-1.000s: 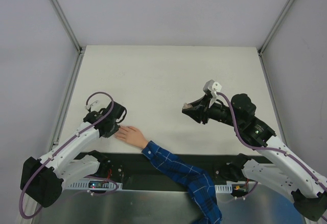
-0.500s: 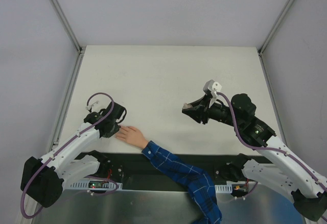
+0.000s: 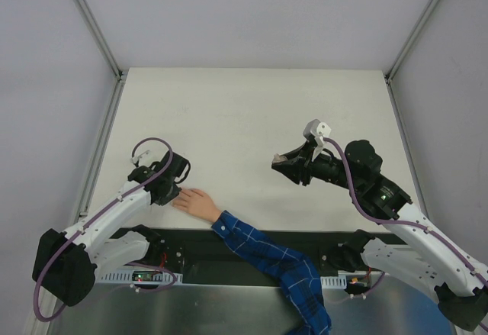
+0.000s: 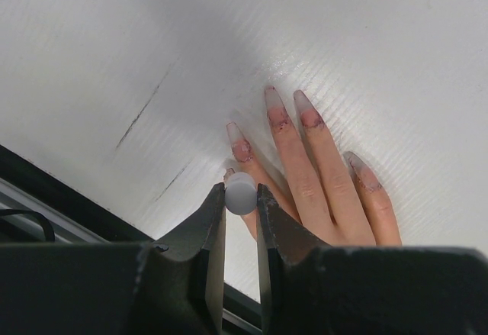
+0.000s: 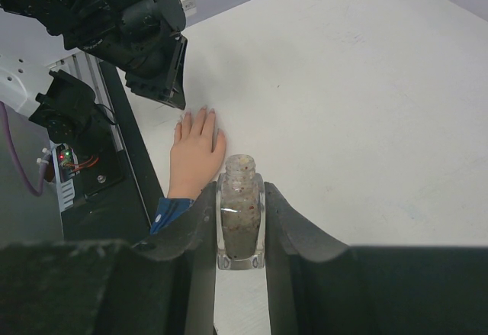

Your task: Paint the nails

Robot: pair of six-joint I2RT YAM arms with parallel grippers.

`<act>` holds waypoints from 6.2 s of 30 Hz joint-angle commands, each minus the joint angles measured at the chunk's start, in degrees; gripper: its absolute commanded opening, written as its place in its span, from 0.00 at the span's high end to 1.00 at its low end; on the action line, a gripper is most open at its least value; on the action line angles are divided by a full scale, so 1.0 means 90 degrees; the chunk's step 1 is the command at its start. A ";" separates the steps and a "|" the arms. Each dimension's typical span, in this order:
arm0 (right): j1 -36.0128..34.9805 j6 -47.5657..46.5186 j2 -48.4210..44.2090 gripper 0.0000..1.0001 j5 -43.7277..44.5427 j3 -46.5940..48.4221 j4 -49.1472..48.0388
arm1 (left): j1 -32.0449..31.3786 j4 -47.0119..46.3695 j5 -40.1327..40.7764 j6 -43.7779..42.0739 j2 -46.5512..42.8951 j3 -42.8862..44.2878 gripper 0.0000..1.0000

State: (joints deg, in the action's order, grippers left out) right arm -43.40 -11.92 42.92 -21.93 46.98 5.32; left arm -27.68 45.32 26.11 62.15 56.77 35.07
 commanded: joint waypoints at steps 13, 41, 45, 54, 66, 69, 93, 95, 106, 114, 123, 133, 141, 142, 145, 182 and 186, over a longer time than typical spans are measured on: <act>0.0027 0.0104 -0.0013 1.00 -0.0170 0.0004 -0.0464 | 0.0078 0.0111 0.0370 -0.0030 0.0000 0.0009 1.00; 0.0056 0.0133 -0.0091 1.00 -0.0190 0.0024 -0.0455 | 0.0185 -0.0202 0.0264 -0.0236 0.0040 -0.0029 1.00; 0.0056 0.0133 -0.0081 1.00 -0.0180 0.0014 -0.0455 | 0.0175 -0.0192 -0.0146 -0.0177 -0.0077 -0.0039 1.00; 0.0066 0.0143 -0.0052 1.00 -0.0209 0.0004 -0.0484 | 0.0175 0.0149 -0.0255 -0.0041 -0.0400 -0.0098 1.00; 0.0066 0.0153 -0.0061 1.00 -0.0209 -0.0015 -0.0494 | 0.0185 0.0375 0.0155 0.0048 -0.0313 -0.0147 1.00; 0.0056 0.0153 -0.0032 1.00 -0.0219 -0.0015 -0.0484 | 0.0185 0.0345 0.0243 0.0057 -0.0117 -0.0078 1.00; 0.0066 0.0172 -0.0071 1.00 -0.0229 -0.0015 -0.0484 | 0.0185 0.0238 -0.0469 -0.0265 -0.0254 0.0068 1.00; 0.0066 0.0172 -0.0061 1.00 -0.0239 -0.0005 -0.0484 | 0.0185 0.0219 -0.0508 -0.0217 -0.0263 0.0068 1.00; 0.0066 0.0172 -0.0013 1.00 -0.0248 -0.0015 -0.0484 | 0.0185 0.0014 0.0116 -0.0206 -0.0312 -0.0078 1.00; 0.0076 0.0182 -0.0013 1.00 -0.0248 -0.0015 -0.0484 | 0.0195 -0.0065 0.0263 -0.0167 -0.0029 -0.0078 1.00; 0.0076 0.0211 0.0007 1.00 -0.0258 0.0034 -0.0455 | 0.0429 0.0013 0.0508 -0.0596 -0.0380 0.0184 1.00; 0.0066 0.0114 -0.0032 1.00 0.0161 0.0258 0.0033 | 0.0429 -0.0629 -0.2253 -0.3026 -0.1366 0.2439 1.00; 0.0086 -0.0345 -0.0501 1.00 0.0445 0.0443 0.0775 | 0.0420 -0.1568 -0.6342 -0.4230 -0.0734 0.3915 1.00; 0.0095 -0.0316 -0.0482 1.00 0.0445 0.0502 0.0882 | 0.0420 -0.1685 -0.6609 -0.4172 -0.0626 0.3993 1.00; 0.0095 -0.0063 -0.0384 1.00 0.0279 0.0590 0.0816 | 0.0410 -0.2076 -0.7440 -0.4064 -0.0128 0.4316 1.00; 0.0056 0.0524 0.0153 1.00 -0.0727 0.0766 -0.0259 | -0.1338 -0.2623 -0.7696 -0.3732 0.2100 0.6055 1.00; 0.0056 0.0514 0.0163 1.00 -0.0649 0.0747 -0.0249 | -0.1358 -0.2623 -0.7696 -0.3742 0.2090 0.6055 1.00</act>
State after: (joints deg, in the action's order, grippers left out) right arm -42.83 -6.87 44.80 -27.05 50.59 6.63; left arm -39.07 23.40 -43.79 28.10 75.85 88.82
